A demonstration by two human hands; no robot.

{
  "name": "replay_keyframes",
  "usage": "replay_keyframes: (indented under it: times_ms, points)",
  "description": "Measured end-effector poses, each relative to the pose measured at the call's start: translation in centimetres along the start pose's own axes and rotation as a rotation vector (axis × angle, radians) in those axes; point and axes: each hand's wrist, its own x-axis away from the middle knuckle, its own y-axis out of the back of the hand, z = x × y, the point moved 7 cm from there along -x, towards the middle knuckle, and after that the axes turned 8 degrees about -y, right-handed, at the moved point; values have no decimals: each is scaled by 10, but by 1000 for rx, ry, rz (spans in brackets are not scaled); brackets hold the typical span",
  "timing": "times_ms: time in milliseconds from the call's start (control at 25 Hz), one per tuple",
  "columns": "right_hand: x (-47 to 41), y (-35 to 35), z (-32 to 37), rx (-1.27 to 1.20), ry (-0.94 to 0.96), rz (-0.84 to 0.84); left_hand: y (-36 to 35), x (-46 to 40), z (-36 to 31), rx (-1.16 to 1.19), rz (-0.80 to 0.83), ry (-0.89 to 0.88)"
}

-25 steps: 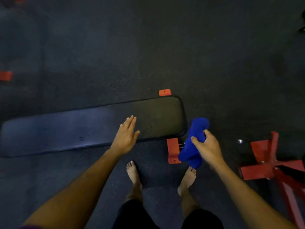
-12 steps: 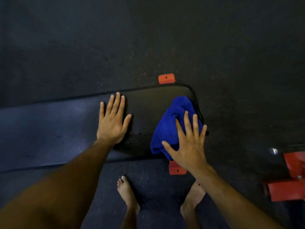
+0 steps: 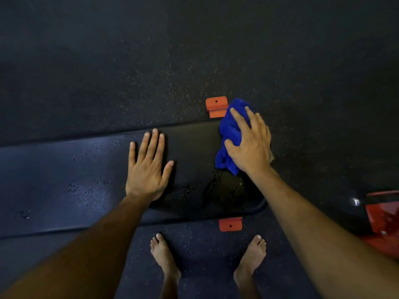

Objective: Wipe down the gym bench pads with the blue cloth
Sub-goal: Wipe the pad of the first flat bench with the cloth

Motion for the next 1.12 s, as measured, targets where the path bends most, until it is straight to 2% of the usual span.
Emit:
replay_keyframes:
  times_ms: [160,280,320,400,480,560,680,800,920,1040,1120]
  points:
    - [5,-8,9,96,129,-12,0,0,0,-4,12,2]
    - [56,-8,-7,82,376,29,5,1,-2,-4,13,8]
    - [77,-7,-21,46,402,69,4,1,-3,-4,15,9]
    - [92,1,-51,-82,326,108,4,1,-2,-2,10,13]
    - [54,10,-52,-181,216,62,4,1,-2,-1,-7,9]
    - [-14,10,-16,-157,126,38,2,1,-1,4,-24,1]
    - [-61,-17,64,76,236,151,0,0,0,-1,-28,2]
    - [0,-40,82,221,438,79,1,0,0,18,-37,-1]
    - [74,-32,27,197,575,83,3,0,0,46,-46,-6]
    - [78,-5,-35,32,458,116,2,1,0,59,-58,-7]
    - [37,5,-35,-53,320,72,3,1,0,60,-61,-7]
